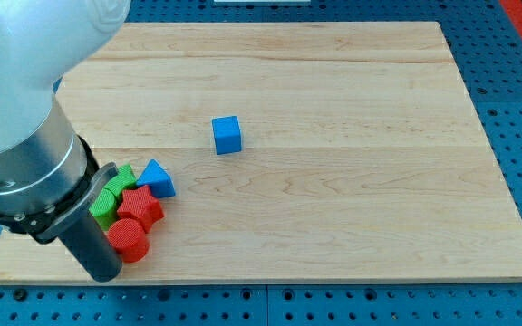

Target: Push blue cube a bit up and slightly left

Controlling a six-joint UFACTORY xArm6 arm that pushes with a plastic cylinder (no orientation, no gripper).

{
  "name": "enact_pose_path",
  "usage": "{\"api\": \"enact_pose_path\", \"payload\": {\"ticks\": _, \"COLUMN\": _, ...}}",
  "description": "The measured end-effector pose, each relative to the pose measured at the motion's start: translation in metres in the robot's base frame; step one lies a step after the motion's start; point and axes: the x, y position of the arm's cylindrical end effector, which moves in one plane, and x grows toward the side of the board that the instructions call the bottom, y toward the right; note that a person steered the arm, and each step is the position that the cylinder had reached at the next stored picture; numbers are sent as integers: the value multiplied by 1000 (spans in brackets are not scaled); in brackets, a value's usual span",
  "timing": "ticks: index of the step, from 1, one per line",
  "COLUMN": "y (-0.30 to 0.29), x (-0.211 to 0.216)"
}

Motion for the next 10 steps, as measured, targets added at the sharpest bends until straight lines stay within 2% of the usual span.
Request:
{"api": "enact_pose_path", "payload": {"ticks": 3, "y": 16, "x": 3}}
{"api": "enact_pose_path", "payload": {"ticks": 4, "y": 113, "x": 4}}
{"api": "enact_pose_path", "payload": {"ticks": 5, "y": 157, "x": -38}}
{"api": "enact_pose_path", "payload": {"ticks": 7, "y": 145, "x": -178}}
{"api": "enact_pose_path", "payload": {"ticks": 8, "y": 119, "x": -225}}
{"api": "enact_pose_path", "payload": {"ticks": 10, "y": 40, "x": -252}}
